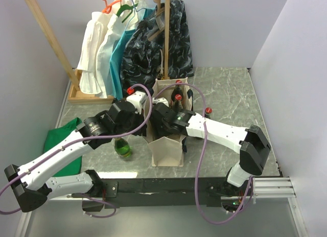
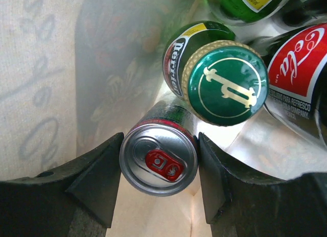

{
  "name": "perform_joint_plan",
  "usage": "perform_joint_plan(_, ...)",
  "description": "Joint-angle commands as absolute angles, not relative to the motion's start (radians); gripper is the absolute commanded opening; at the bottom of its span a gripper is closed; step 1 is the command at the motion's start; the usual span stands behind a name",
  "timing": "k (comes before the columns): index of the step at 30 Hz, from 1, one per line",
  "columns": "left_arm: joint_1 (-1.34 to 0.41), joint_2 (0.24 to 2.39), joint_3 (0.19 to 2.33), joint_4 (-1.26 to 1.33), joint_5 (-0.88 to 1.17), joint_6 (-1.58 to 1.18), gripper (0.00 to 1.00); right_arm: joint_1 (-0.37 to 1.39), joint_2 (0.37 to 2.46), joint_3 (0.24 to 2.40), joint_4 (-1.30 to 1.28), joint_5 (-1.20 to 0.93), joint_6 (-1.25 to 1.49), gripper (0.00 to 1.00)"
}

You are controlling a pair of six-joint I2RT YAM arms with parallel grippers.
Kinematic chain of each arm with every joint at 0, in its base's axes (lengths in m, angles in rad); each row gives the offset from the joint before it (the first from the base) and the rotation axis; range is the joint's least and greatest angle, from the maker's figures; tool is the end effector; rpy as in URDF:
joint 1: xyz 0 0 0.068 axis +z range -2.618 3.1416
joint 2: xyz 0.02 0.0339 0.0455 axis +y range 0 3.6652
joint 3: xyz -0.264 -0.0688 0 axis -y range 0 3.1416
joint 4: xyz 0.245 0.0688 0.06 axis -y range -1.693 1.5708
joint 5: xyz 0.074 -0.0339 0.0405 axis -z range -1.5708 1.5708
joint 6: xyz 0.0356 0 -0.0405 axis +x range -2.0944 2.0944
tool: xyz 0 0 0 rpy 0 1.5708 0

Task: Place the beverage into the canvas bag
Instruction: Place the drink in the canvas bag.

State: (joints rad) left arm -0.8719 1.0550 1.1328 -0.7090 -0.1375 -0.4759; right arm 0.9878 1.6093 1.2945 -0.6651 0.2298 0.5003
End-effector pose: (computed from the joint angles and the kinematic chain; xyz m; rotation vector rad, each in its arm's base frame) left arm 0.1437 -0.1634 0.3575 0.3670 2.2311 -0.5944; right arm 0.1952 0.2812 0.2683 -0.5262 2.4855 0.3078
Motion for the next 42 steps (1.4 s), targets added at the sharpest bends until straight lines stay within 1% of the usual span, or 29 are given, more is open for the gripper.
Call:
perform_joint_plan(1,-0.874,1.026,1.172,-0.718,-0.176,-0.476,0.01,0.977,1.605,1.295,-0.598,0.224,0.506,0.00)
perform_joint_plan(13,-0.876,1.026,1.167,-0.713,-0.176,-0.482,0.01,0.977,1.608,1.301,-0.595,0.213,0.499,0.00)
perform_joint_plan(14,-0.876,1.028,1.166,-0.713,-0.175,-0.482,0.01,0.977,1.608,1.301,-0.597,0.213,0.499,0.01)
perform_joint_plan(17,-0.876,1.026,1.164,-0.712,-0.175,-0.482,0.01,0.977,1.600,1.302,-0.594,0.209,0.495,0.14)
perform_joint_plan(18,-0.876,1.026,1.164,-0.710,-0.175,-0.482,0.01,0.979,1.600,1.301,-0.591,0.209,0.495,0.21)
perform_joint_plan(20,-0.874,1.026,1.164,-0.713,-0.176,-0.482,0.01,0.977,1.591,1.299,-0.588,0.210,0.494,0.29)
perform_joint_plan(21,-0.876,1.028,1.163,-0.712,-0.176,-0.482,0.01,0.977,1.589,1.301,-0.589,0.212,0.494,0.35)
perform_joint_plan(22,-0.876,1.026,1.161,-0.712,-0.176,-0.482,0.01,0.977,1.586,1.302,-0.588,0.213,0.492,0.38)
perform_joint_plan(23,-0.876,1.025,1.161,-0.710,-0.176,-0.483,0.02,0.977,1.585,1.301,-0.588,0.215,0.492,0.43)
perform_joint_plan(26,-0.877,1.028,1.154,-0.713,-0.182,-0.479,0.03,0.979,1.582,1.307,-0.589,0.215,0.489,0.50)
perform_joint_plan(32,-0.877,1.035,1.155,-0.727,-0.195,-0.471,0.03,0.979,1.560,1.304,-0.578,0.206,0.486,0.57)
perform_joint_plan(42,-0.877,1.046,1.163,-0.721,-0.192,-0.462,0.03,0.977,1.519,1.307,-0.574,0.213,0.476,0.64)
